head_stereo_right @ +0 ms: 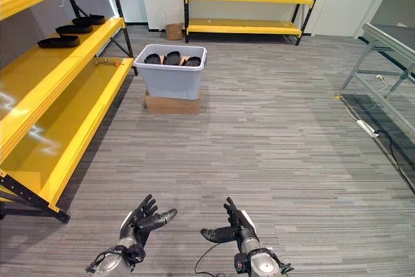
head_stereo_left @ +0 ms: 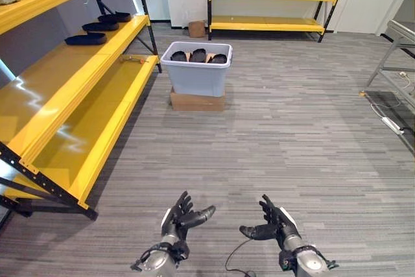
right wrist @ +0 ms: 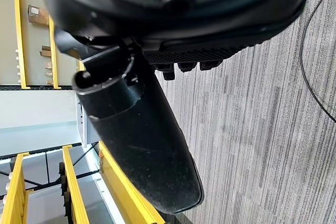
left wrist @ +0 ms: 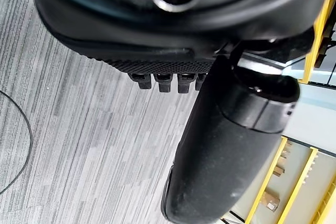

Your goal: Move parts from the plastic box to the shelf.

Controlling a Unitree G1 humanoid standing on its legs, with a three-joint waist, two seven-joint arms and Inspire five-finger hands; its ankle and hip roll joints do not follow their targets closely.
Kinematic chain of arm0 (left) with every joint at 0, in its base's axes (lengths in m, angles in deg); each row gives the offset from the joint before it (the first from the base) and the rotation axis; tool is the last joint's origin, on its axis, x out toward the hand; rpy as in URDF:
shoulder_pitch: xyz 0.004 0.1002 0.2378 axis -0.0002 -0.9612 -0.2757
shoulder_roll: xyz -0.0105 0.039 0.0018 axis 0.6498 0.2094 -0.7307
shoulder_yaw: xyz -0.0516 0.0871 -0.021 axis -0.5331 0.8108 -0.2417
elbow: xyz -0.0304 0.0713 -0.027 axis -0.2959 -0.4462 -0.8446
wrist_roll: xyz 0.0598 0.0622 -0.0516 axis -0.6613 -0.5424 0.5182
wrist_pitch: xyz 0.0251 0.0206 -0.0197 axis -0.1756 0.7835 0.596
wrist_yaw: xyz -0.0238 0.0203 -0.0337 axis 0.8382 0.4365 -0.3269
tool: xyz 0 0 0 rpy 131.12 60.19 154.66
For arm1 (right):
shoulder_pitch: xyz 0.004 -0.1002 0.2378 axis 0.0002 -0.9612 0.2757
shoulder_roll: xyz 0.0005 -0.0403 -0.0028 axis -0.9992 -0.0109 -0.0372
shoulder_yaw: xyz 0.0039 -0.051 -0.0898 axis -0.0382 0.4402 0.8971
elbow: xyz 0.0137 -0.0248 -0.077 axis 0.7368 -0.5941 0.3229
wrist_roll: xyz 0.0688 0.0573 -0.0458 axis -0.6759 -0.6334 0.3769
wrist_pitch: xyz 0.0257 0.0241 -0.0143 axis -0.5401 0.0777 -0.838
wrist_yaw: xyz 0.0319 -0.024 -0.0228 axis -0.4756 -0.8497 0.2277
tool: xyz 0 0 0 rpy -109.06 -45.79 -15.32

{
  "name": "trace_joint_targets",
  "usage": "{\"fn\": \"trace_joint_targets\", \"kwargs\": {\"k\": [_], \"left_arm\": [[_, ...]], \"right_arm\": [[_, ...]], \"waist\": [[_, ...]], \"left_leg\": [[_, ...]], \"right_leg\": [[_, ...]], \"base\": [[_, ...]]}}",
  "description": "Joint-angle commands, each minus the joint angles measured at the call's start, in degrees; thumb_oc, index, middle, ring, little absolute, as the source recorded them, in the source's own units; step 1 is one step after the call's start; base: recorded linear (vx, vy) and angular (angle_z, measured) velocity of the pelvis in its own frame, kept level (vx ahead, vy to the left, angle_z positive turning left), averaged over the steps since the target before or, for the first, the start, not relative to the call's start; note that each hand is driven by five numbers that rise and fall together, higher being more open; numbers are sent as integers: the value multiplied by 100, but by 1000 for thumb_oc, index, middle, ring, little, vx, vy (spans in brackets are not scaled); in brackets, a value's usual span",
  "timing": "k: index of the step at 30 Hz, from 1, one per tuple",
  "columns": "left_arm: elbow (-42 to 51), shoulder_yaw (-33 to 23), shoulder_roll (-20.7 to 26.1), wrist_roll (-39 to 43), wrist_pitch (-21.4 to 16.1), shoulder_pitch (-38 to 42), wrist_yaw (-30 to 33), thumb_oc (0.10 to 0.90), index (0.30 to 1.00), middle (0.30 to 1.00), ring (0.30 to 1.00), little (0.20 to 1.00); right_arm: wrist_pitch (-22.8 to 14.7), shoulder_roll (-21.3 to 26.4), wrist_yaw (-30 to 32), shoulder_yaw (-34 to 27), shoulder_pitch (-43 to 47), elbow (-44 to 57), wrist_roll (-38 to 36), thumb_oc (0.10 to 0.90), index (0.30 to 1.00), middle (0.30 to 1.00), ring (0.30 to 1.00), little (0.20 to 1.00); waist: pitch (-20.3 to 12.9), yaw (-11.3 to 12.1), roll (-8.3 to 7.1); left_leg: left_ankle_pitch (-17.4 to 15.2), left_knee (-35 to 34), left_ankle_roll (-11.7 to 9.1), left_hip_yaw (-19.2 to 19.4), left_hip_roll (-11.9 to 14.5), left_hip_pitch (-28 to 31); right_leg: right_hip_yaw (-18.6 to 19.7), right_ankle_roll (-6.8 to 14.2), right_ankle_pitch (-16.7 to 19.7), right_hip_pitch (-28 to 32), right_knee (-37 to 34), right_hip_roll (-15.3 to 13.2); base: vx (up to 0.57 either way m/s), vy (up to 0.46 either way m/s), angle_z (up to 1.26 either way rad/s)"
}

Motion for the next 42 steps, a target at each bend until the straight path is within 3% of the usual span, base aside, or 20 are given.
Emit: {"fn": "trace_joint_targets", "kwargs": {"k": [1, 25, 28, 30, 36, 38, 39, 40, 42], "left_arm": [[351, -202, 11, 112, -482, 428, -155, 900, 1000, 1000, 1000, 1000], [374, -186, 15, 157, -458, 358, -151, 900, 1000, 1000, 1000, 1000], [377, -206, 21, 238, -472, 429, -129, 900, 1000, 1000, 1000, 1000], [425, -219, 78, 315, -522, 557, -104, 900, 1000, 1000, 1000, 1000], [469, -213, 115, 326, -517, 554, -130, 900, 1000, 1000, 1000, 1000], [496, -208, 160, 276, -504, 545, -142, 900, 1000, 1000, 1000, 1000], [517, -195, 208, 172, -498, 590, -129, 900, 1000, 1000, 1000, 1000], [507, -199, 218, 166, -503, 609, -138, 900, 1000, 1000, 1000, 1000], [512, -165, 256, 131, -521, 658, -140, 900, 1000, 1000, 1000, 1000]], "right_arm": [[-512, -33, -65, -40, 468, 389, -117, 900, 1000, 1000, 1000, 1000], [-511, -36, -54, -69, 436, 410, -119, 900, 1000, 1000, 1000, 1000], [-510, -25, -39, -87, 535, 375, -145, 900, 1000, 1000, 1000, 1000], [-520, -8, -32, -81, 699, 337, -181, 900, 1000, 1000, 1000, 1000], [-532, -3, -7, -112, 827, 316, -215, 900, 1000, 1000, 1000, 1000], [-531, -25, 3, -143, 831, 342, -260, 900, 1000, 1000, 1000, 1000], [-537, -110, 29, -156, 831, 321, -279, 900, 1000, 1000, 1000, 1000], [-537, -112, 25, -151, 838, 335, -286, 900, 1000, 1000, 1000, 1000], [-552, -119, 49, -166, 804, 356, -277, 900, 1000, 1000, 1000, 1000]], "waist": [[-111, -30, -88], [-47, -15, -63], [73, 1, -66], [222, 19, -79], [286, 59, -52], [351, 45, -30], [532, 2, -17], [555, -18, -5], [655, -86, 74]], "left_leg": [[-335, -27, -259, 86, 405, 91], [-342, -27, -226, 94, 390, 132], [-378, 215, -161, 77, 376, 0], [-583, 760, -117, 42, 375, -316], [-831, 965, 81, -14, 222, -369], [-888, 966, 202, -39, 130, -352], [-1005, 1000, 408, -68, -46, -266], [-1002, 978, 435, -65, -76, -252], [-1038, 975, 502, -108, -68, -170]], "right_leg": [[-185, 287, -168, 219, 39, -288], [-244, 290, -219, 256, 119, -323], [-244, 269, -346, 56, 572, -430], [-234, 233, -464, -178, 946, -551], [-206, 342, -477, -441, 1490, -770], [-124, 434, -335, -695, 1983, -904], [76, 619, 369, -1231, 3074, -1174], [164, 626, 621, -1358, 3234, -1205], [199, 605, 618, -1657, 3691, -1123]], "base": [[0, 0, 0], [0, 0, 0], [-65, 15, 0], [-84, 33, -1], [-4, 86, 1], [-34, 218, 0], [-54, 283, -3], [-40, 268, 2], [19, 120, 9]]}}
